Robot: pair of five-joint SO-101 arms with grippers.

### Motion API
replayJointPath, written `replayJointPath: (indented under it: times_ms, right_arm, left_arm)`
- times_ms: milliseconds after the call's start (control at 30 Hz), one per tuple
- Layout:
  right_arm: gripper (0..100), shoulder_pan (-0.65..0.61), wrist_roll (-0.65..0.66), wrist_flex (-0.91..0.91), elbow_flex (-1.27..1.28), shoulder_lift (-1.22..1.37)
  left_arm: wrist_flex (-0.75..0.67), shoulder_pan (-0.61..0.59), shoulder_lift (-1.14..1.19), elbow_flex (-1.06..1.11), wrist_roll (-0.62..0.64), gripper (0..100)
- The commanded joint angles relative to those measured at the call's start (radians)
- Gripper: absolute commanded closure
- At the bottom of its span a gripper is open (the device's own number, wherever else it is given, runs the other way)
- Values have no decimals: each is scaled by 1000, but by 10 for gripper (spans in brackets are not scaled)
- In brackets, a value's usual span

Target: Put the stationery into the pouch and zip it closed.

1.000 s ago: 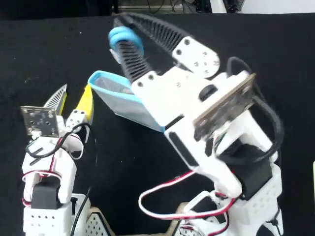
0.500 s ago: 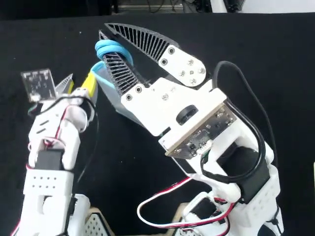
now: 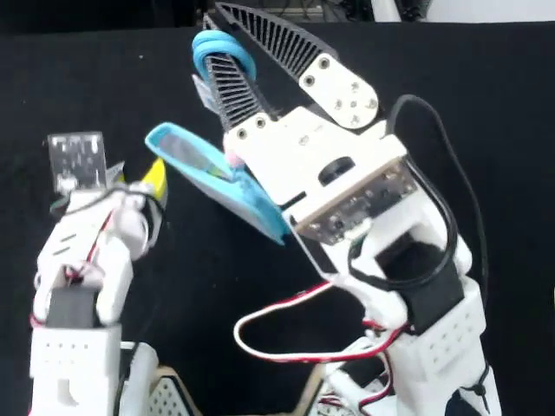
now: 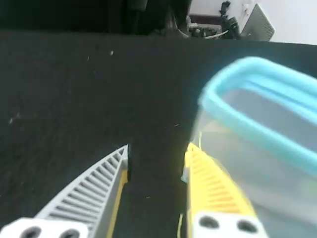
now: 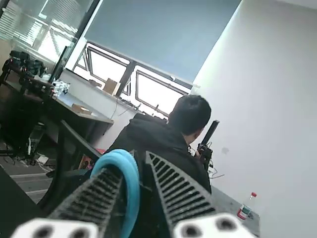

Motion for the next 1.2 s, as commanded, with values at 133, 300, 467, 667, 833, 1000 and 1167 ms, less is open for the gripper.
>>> replayJointPath:
  times_ms: [133,300,467,667,833,1000,1167]
  right_arm:
    - [988,18,8,-31,-5,7]
    - [988,18,8,-31,-10,7]
    - [988,18,8,-31,-12,7]
    - [988,20,8,-31,-12,5]
    - [988,20,8,-31,-12,5]
    - [988,20,8,-31,-12,5]
    - [988,20,8,-31,-13,5]
  left_arm:
    - [256,271,-259,-70,-149,809]
    - [308,495,-275,-77,-152,808]
    - [242,615,-273,-68,-71,808]
    - [83,633,-227,-21,-23,807]
    - [-3,647,-107,-12,-25,808]
    - [-80,564,2,-13,-31,808]
    - [-72,443,-2,-13,-32,808]
